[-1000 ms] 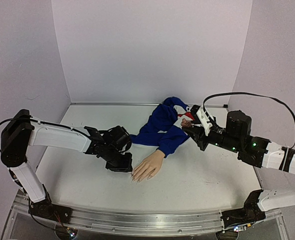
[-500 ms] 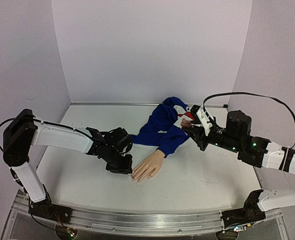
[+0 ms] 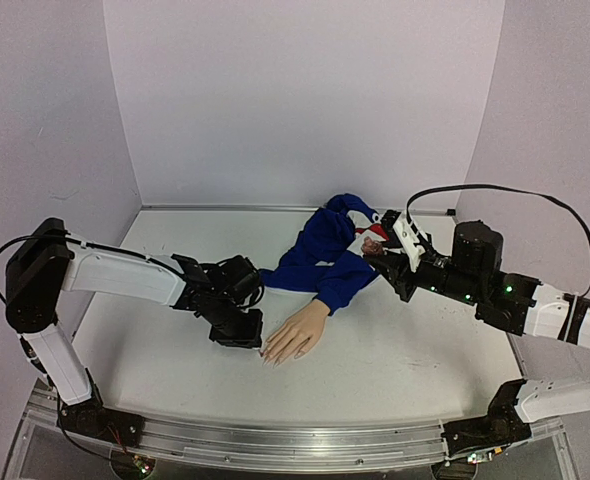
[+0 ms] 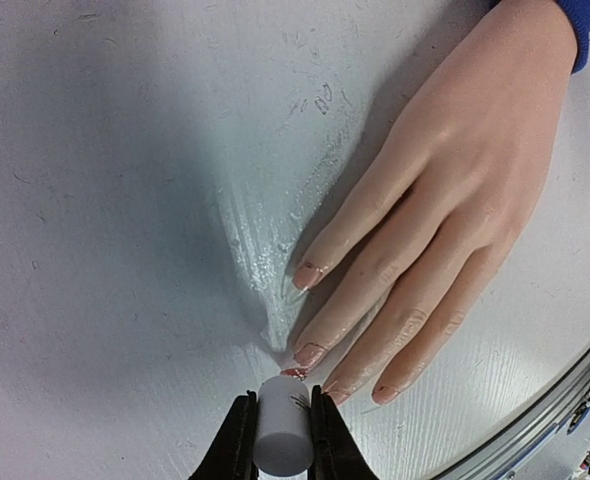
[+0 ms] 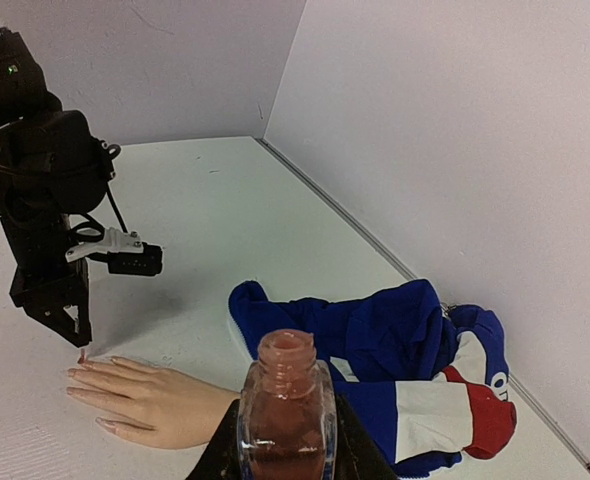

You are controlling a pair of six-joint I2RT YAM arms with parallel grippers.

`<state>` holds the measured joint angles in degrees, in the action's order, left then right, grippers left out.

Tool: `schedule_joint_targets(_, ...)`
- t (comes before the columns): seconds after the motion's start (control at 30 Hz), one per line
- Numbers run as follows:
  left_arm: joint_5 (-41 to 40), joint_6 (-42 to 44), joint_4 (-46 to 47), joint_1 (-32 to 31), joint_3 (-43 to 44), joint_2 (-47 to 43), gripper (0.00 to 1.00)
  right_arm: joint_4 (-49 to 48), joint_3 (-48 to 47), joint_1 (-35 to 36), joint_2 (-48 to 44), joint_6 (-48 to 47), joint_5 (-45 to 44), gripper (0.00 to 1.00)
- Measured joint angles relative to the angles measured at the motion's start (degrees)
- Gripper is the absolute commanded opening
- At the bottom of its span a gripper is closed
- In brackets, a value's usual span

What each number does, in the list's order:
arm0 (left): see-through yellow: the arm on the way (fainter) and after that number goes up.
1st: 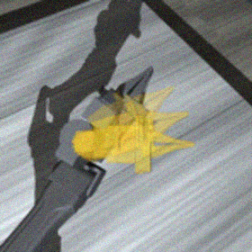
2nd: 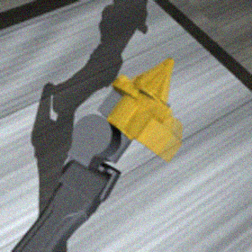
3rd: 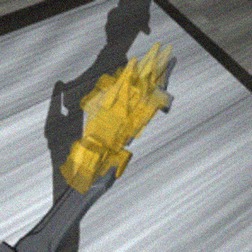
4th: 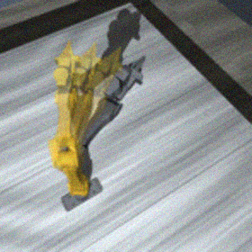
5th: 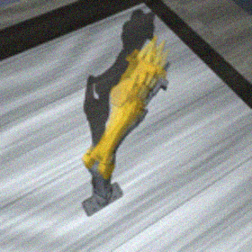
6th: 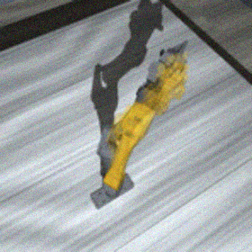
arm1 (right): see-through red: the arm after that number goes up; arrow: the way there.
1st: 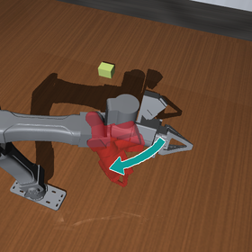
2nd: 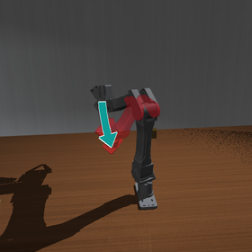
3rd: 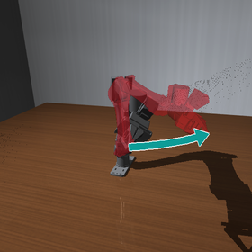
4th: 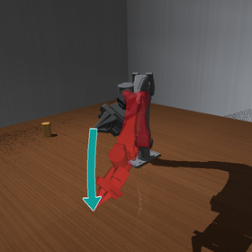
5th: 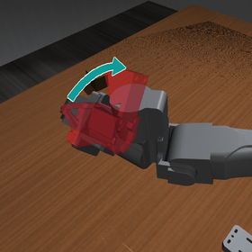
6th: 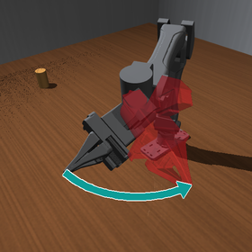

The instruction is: Paint the nails

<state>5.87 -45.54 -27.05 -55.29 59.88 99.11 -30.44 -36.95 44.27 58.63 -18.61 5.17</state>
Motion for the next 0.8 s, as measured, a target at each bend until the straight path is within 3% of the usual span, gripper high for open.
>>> schedule_joint_targets(0.47,-3.34,0.07,0.04,-0.44,-1.53,-6.49,0.0,-0.02,0.0,0.0,0.5,0.0,0.2,0.0)
schedule_joint_targets(0.8,-2.93,1.03,0.59,-0.61,-0.96,-5.07,0.0,-0.02,0.0,0.0,0.63,0.07,0.42,0.0)
